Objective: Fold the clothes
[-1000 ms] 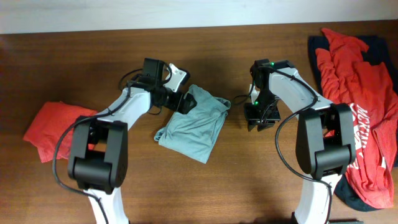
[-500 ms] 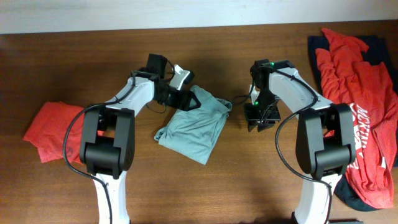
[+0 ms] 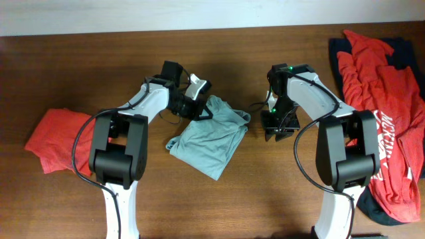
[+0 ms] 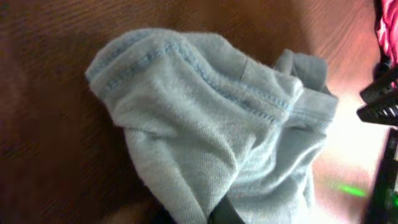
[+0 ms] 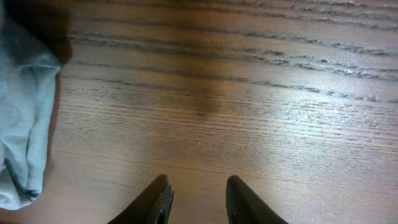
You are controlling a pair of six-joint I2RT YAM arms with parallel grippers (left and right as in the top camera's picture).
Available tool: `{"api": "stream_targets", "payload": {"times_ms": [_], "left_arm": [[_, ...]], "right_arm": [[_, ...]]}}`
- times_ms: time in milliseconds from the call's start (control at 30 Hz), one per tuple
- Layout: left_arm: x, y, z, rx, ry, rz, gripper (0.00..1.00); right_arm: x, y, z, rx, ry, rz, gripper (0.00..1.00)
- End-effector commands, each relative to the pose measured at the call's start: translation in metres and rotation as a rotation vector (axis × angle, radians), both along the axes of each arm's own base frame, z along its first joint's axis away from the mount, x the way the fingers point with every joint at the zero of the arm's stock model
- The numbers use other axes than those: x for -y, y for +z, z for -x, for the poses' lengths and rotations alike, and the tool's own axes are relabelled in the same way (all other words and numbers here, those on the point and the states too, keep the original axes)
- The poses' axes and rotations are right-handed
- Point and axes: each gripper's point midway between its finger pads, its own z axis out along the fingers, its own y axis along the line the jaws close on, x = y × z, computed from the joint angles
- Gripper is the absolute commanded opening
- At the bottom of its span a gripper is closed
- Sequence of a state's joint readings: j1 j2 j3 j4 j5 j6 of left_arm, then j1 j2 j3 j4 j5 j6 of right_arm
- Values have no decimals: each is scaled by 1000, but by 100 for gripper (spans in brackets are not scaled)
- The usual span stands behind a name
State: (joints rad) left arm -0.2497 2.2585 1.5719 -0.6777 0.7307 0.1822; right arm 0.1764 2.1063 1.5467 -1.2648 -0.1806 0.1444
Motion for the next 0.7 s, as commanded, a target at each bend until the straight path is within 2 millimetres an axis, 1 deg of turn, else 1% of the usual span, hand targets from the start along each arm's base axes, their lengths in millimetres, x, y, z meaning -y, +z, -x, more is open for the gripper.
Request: {"api": "stream_targets", "payload": {"times_ms": [0, 67, 100, 133, 167, 200, 233, 267, 300, 400, 467, 567, 667], "left_arm": [[-34, 17, -32, 39, 76, -78, 1], [-68, 32, -47, 55, 140, -183, 1], [-80, 39, -50, 59, 163, -212, 1], [-97, 50, -55, 66, 198, -241, 1], [-112, 61, -58, 73, 229, -252, 1], [-119, 66, -59, 76, 249, -255, 1], [-133, 72, -61, 76, 290, -272, 1], [-160, 81, -62, 78, 363, -321, 1], [-172, 86, -61, 81, 390, -342, 1], [-219, 104, -55, 86, 494, -435, 1], [-239, 117, -45, 78, 539, -462, 1], [-257, 135, -29, 57, 582, -471, 1], [-286, 148, -13, 43, 660, -573, 1]], "right_arm": [[1, 13, -7, 45, 11, 0, 35], [3, 12, -8, 48, 11, 11, 35], [5, 13, -8, 51, 13, 21, 35], [10, 14, -9, 58, 10, 33, 35], [14, 17, -11, 67, 2, 42, 34], [18, 20, -12, 74, -4, 48, 35], [22, 24, -14, 84, -6, 47, 35], [28, 33, -18, 102, -9, 42, 35], [34, 39, -21, 115, -21, 45, 35], [52, 58, -28, 154, -60, 41, 35], [64, 66, -30, 164, -78, 41, 35], [75, 67, -28, 155, -90, 41, 35], [82, 67, -27, 151, -112, 42, 35]]}}
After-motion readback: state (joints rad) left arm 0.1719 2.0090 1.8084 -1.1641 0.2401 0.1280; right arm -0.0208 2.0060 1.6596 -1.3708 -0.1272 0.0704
